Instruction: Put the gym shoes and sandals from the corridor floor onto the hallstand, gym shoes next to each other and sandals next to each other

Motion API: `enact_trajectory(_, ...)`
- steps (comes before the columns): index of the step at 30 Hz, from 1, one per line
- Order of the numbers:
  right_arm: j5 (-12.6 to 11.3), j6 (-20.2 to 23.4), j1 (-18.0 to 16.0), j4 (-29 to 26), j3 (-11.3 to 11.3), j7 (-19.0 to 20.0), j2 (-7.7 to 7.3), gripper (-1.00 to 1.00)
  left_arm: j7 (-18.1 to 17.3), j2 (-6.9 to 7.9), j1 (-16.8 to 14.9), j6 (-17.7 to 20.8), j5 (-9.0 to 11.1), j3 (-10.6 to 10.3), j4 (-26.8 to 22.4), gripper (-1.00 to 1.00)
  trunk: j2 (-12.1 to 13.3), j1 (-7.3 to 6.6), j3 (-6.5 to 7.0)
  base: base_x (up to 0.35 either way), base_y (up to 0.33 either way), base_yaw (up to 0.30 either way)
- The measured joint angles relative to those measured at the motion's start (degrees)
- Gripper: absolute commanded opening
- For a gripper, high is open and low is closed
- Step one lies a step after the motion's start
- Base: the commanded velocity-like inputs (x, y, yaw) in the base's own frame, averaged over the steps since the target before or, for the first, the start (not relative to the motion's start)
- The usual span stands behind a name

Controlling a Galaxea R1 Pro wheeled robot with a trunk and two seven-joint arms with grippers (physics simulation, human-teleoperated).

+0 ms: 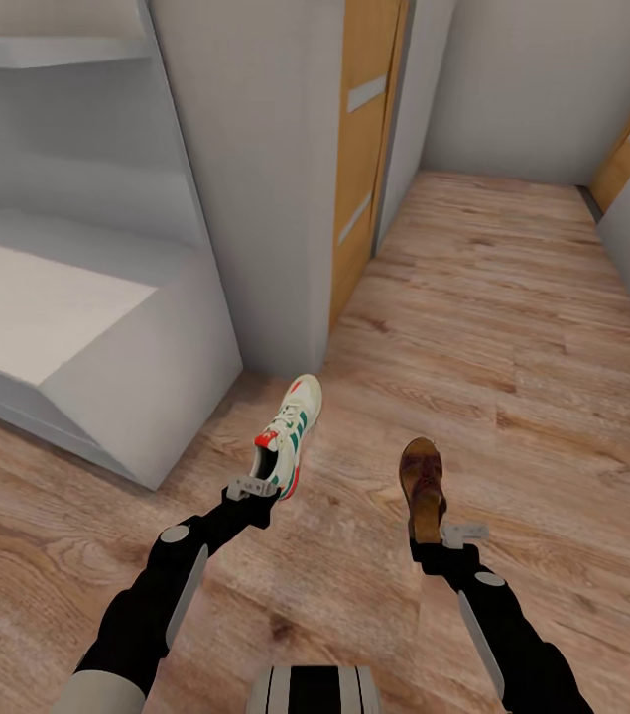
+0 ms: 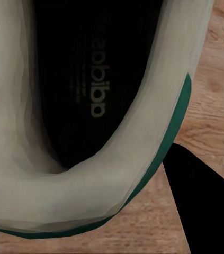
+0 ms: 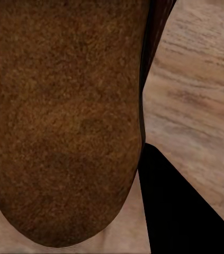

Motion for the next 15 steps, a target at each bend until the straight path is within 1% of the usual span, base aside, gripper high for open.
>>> enact_trajectory(15,-0.1,0.0,0.0,0.1,0.0,0.1,0.00,-1.00,0.0,0.00,0.0,0.0,0.1,0.0,0.1,-1.00,0.2,-0.39,4.73,0.000,0.000,0.000)
